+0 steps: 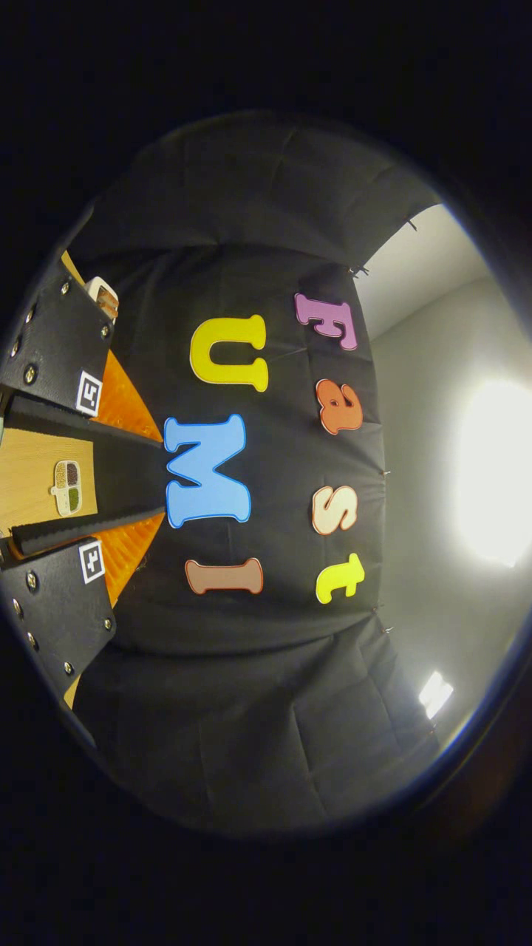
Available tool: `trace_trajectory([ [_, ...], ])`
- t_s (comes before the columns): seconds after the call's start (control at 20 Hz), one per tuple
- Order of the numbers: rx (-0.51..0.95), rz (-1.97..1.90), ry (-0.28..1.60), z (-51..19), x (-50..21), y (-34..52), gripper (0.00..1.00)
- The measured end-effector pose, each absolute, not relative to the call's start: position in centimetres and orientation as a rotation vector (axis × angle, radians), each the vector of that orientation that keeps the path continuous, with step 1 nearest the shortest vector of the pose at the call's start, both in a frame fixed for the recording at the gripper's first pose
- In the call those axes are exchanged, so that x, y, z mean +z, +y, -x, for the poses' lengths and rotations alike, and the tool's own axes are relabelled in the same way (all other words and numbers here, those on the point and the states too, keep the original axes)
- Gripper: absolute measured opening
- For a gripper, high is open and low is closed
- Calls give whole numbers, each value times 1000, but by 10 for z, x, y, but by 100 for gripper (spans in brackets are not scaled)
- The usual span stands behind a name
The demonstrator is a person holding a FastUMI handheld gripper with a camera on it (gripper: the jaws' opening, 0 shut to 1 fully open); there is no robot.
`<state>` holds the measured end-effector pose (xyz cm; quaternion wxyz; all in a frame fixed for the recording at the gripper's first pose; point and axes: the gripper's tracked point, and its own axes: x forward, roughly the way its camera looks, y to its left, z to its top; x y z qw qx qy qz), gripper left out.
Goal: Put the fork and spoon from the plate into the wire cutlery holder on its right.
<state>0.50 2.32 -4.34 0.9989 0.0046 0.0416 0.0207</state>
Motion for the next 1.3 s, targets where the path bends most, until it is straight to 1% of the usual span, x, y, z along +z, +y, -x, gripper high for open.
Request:
trace_trajectory([
  [0.4,69,8,149,3,-72,41,47],
  [0.55,87,3,220,5,-97,46,47],
  [0.9,156,-28,570,26,-216,64,47],
  [1.3,191,-75,988,83,-360,83,47],
])
